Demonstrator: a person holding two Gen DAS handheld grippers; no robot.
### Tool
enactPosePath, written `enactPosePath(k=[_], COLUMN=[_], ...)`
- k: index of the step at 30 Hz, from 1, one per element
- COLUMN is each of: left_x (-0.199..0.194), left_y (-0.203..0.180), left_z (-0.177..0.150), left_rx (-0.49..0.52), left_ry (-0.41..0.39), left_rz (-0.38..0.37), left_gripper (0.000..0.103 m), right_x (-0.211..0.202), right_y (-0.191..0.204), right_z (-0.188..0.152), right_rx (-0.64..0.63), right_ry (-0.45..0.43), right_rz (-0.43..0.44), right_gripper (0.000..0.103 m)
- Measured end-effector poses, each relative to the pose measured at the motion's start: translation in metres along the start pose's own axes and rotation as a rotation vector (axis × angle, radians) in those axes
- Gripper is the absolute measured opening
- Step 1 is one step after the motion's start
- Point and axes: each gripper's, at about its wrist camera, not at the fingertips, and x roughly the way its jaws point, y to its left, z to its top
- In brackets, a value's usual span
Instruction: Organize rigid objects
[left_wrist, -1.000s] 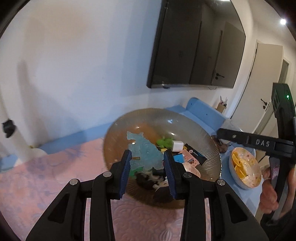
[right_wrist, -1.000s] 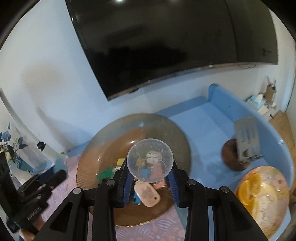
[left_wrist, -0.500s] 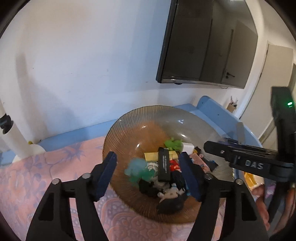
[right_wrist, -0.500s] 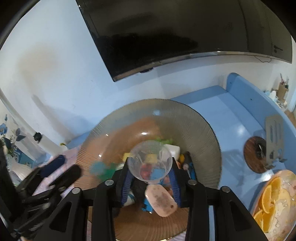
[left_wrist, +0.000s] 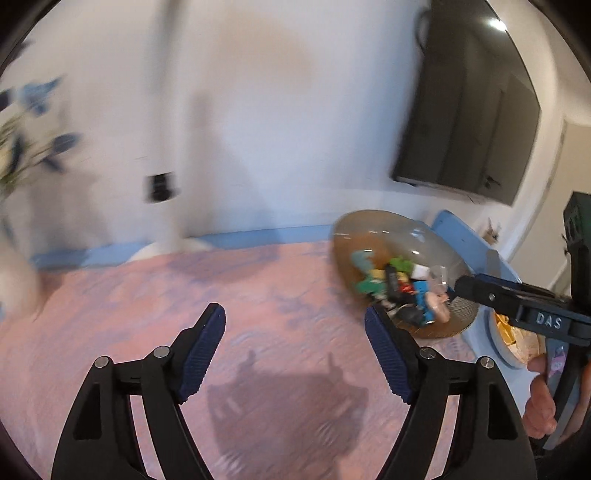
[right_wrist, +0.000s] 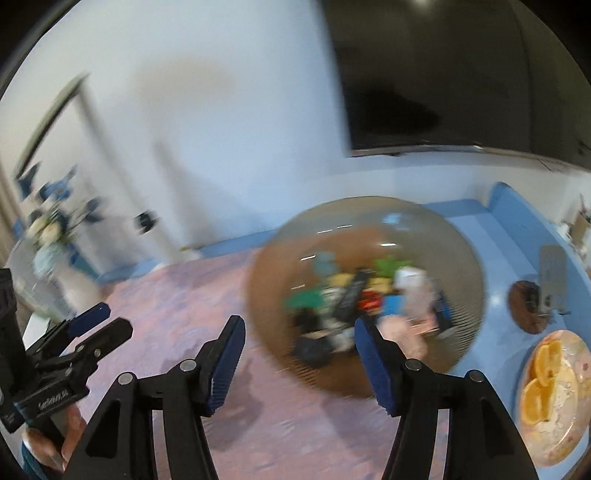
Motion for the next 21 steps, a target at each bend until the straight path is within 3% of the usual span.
enactPosePath(k=[4, 6, 8, 10, 16, 21], left_x=[-0.032, -0.042, -0.044, -0.037, -0.006, 0.003], left_y=[0.042, 0.061, 0.078, 0.091, 0.107, 0.099], left_z=[-0.027, -0.045, -0.064, -0.083, -0.111, -0.116], left_rx=[-0.07, -0.109, -0.128, -0.131, -0.151, -0.104], left_ry=[-0.03, -0.046, -0.043, -0.021, 0.046, 0.075], left_rz=[0.127, 0.197, 0.26, 0.306, 0.317, 0.328], left_gripper=[0.089, 0.089, 0.089, 0.089, 0.089, 0.089], right_x=[0.002, 0.009, 0.019, 0.036, 0.083, 0.099], right_y=[0.056, 0.085, 0.106, 0.125, 0.16, 0.148], right_z=[-0.023, -0.041, -0.058, -0.078, -0.116, -0.127], right_rx=[-0.079, -0.116, -0.143, -0.173, -0.312, -0.272], right_ry=[0.018, 0.024, 0.029, 0.039, 0.05, 0.085], right_rz=[0.064, 0.077, 0.07, 0.054, -0.071, -0.073], right_gripper=[0.061, 0.064, 0.074, 0.075, 0.075, 0.075])
